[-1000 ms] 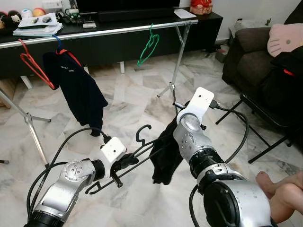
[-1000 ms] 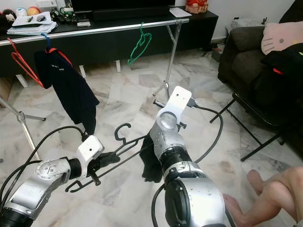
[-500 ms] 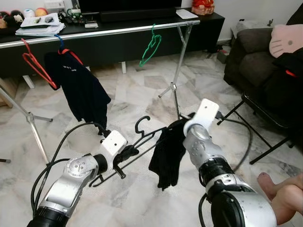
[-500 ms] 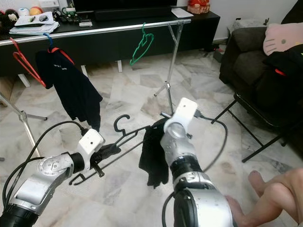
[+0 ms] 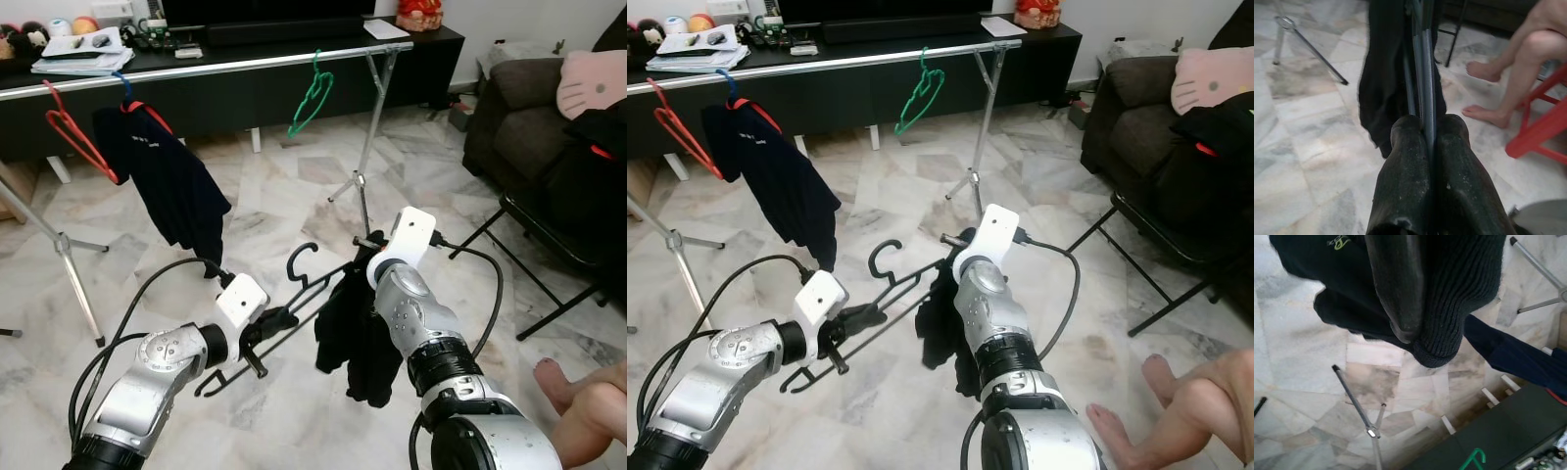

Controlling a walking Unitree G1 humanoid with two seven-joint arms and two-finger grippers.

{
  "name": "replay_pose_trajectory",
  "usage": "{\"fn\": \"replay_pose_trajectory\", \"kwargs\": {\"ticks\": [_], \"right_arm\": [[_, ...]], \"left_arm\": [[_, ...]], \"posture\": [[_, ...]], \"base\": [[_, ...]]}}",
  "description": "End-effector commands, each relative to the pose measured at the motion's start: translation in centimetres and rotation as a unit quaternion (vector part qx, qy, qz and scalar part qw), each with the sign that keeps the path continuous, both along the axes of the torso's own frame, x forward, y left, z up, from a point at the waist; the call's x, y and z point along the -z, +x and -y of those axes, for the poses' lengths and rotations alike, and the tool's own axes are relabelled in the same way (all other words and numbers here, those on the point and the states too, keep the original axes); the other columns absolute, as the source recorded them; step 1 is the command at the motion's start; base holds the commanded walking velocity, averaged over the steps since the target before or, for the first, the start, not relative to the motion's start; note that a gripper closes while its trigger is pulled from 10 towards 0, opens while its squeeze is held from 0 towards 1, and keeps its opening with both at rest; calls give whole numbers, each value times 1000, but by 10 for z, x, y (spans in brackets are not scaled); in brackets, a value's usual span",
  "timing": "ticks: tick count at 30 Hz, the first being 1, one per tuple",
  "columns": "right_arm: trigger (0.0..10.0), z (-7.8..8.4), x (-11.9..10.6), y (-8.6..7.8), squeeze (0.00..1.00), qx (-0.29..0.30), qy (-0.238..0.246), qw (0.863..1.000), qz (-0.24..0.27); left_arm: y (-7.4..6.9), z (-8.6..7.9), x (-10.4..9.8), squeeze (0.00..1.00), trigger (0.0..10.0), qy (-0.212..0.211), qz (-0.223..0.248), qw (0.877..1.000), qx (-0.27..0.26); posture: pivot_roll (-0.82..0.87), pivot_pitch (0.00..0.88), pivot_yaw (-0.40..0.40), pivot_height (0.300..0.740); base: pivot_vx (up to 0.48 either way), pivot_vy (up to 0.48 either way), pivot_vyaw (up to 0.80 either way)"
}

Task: Hang hanger

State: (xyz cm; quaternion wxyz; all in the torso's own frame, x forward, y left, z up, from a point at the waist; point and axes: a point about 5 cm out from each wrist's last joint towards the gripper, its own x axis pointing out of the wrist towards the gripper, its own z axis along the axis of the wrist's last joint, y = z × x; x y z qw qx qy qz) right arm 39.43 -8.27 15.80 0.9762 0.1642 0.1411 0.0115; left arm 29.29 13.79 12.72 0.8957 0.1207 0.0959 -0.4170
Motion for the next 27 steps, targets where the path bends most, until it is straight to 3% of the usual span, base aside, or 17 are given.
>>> {"fn": "replay_pose_trajectory", "kwargs": {"ticks": [1,14,19,24,27], "right_arm": [[10000,-2,-15,4,0,-9,-7,999,32],[10000,9,-31,10,0,-14,-24,998,56],[10000,-10,-18,2,0,-68,-16,997,32],[10000,-17,-14,-2,0,-88,-16,996,26],[10000,-20,-9,-4,0,-92,-14,995,18]], "left_arm": [[-5,3,1,0,10000,-3,-11,1000,22],[-11,4,2,0,10000,-5,-30,999,41],[-5,9,-5,0,10000,-22,-11,999,29],[-1,8,-9,0,10000,-23,9,1000,11],[11,4,-14,0,10000,-23,45,998,-45]], "posture": [[-32,132,-34,740],[-31,131,-36,740],[-31,130,-34,740],[-31,131,-34,740],[-32,132,-34,740]], "base": [[0,0,0],[0,0,0],[0,0,0],[0,0,0],[0,0,0]]}}
